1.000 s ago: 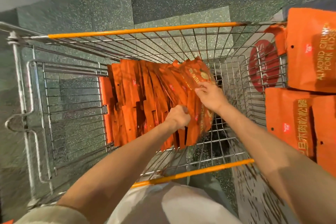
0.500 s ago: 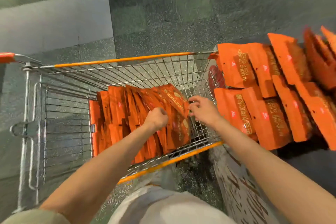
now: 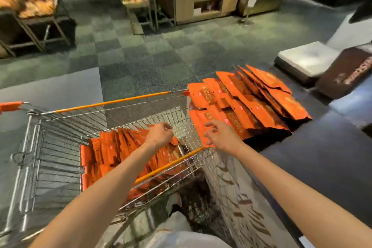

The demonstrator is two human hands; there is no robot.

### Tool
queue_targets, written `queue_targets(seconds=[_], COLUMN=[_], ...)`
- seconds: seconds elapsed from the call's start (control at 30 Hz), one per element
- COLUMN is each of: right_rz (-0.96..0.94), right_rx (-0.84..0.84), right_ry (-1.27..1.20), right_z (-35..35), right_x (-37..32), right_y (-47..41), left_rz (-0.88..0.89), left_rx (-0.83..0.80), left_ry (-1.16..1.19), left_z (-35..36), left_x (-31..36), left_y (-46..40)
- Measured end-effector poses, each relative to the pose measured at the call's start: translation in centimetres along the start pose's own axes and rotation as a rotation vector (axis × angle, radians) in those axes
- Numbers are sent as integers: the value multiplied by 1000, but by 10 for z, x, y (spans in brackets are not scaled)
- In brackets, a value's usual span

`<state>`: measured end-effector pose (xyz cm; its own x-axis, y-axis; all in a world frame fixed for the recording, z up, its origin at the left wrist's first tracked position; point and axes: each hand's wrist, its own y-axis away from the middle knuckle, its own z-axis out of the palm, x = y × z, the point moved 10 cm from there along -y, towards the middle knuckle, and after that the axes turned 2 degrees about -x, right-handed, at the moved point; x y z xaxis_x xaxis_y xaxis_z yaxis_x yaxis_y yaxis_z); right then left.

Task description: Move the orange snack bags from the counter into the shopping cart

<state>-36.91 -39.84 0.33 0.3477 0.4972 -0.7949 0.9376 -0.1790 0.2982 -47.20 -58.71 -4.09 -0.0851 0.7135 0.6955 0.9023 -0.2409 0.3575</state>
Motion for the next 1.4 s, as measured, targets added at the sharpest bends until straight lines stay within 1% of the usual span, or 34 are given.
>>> queue_targets(seconds=[0.13, 0.33, 0.4, 0.5, 0.63, 0.77, 0.87, 1.0, 1.07, 1.2, 1.3, 1.4], right_rz=[-13, -1, 22, 75, 113, 136, 146, 199, 210, 234, 245, 291], right_rx=[42, 179, 227, 255, 283, 366, 396, 453, 453, 428, 366, 248], right_ry=[18, 20, 0, -27, -21, -24, 15, 25, 111, 188, 295, 383], right_z=[-24, -87, -112, -142, -174, -218, -250, -294, -307, -321, -323, -319], right_x=[9, 27, 39, 57, 75, 93, 101, 117, 122, 141, 155, 173], right_y=[38, 82, 91, 99, 96, 74, 55, 20, 2, -44, -78, -108], left_rz=[59, 152, 189, 241, 292, 349, 392, 483, 503, 587, 610, 694], left_rx=[-5, -83, -115, -142, -197, -244, -280, -279, -261, -200, -199, -215], left_ry=[18, 123, 148, 173, 189, 154, 121, 49, 12, -214, -335, -555], left_z=[19, 58, 71, 89, 117, 145, 163, 181, 187, 202, 218, 240], left_x=[32, 96, 123, 161, 208, 257, 294, 343, 361, 396, 409, 417], left_y=[25, 44, 46, 45, 25, -10, -38, -85, -109, -159, -198, -235])
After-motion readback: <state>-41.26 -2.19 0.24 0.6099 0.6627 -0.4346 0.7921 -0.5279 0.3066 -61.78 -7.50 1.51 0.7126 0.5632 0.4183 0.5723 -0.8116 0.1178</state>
